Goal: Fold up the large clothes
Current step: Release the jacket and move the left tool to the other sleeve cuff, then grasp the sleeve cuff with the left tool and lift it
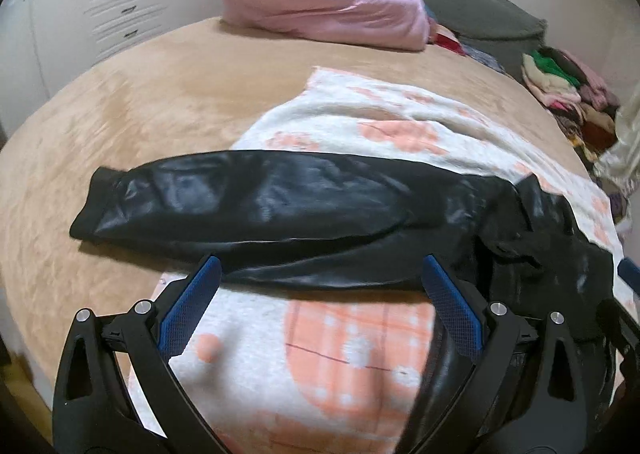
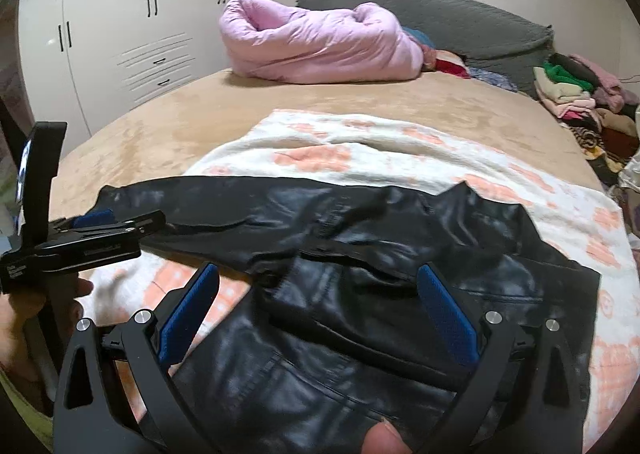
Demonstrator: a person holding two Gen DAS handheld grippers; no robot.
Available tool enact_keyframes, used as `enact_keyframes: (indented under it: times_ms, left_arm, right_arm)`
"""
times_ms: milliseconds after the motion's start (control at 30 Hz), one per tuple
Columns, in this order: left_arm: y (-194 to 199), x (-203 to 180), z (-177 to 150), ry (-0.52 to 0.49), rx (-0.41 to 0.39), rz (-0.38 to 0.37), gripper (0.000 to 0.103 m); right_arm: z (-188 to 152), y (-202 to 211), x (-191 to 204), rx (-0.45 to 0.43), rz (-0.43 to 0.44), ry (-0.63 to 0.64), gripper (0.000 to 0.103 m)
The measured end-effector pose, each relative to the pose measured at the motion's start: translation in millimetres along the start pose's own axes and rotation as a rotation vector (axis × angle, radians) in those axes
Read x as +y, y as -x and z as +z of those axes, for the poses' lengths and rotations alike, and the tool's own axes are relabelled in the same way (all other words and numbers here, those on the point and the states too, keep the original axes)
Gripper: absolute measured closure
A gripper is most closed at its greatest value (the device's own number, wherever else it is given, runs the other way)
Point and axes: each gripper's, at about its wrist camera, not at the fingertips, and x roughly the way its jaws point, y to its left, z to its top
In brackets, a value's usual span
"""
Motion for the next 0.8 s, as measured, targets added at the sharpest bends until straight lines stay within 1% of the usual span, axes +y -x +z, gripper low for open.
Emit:
enact_keyframes:
  times_ms: [167,233,467,600,700,800]
  left_arm:
    - [-2.6,23.2,5.1,0.068,0.005,0.024,0.009]
    - [-3.4,33.0,7.1,0.094,0.001,0.022,0.009]
    - [-10.5,70.9,11.8,0.201,0.011,0.075,0.009]
    - [-18.6,95.3,11.5,0.28,0.035,0.096,0.009]
    - [-25.8,108.9,10.3,0.328,0.057,0.101,0.009]
    - [-33.0,120.5,9.8,0.372,0.072,0.123,0.009]
  right_arm:
    - [10.5,-15.6,16.6,0.012,0.04,0.009,0.004]
    - [14.2,-20.7,23.3,0.015,0.055,0.018,0.004]
    - [25.1,-39.1,46.3,0.026,0.091,0.063,0.004]
    - [28.8,-49.0,57.5,0.031,0.118,0.07,0.004]
    - [29.7,-56.3,65.6,0.04,0.135,0.078,0.004]
    - [28.5,-59.8,69.2,0.042,0.146,0.08,0.004]
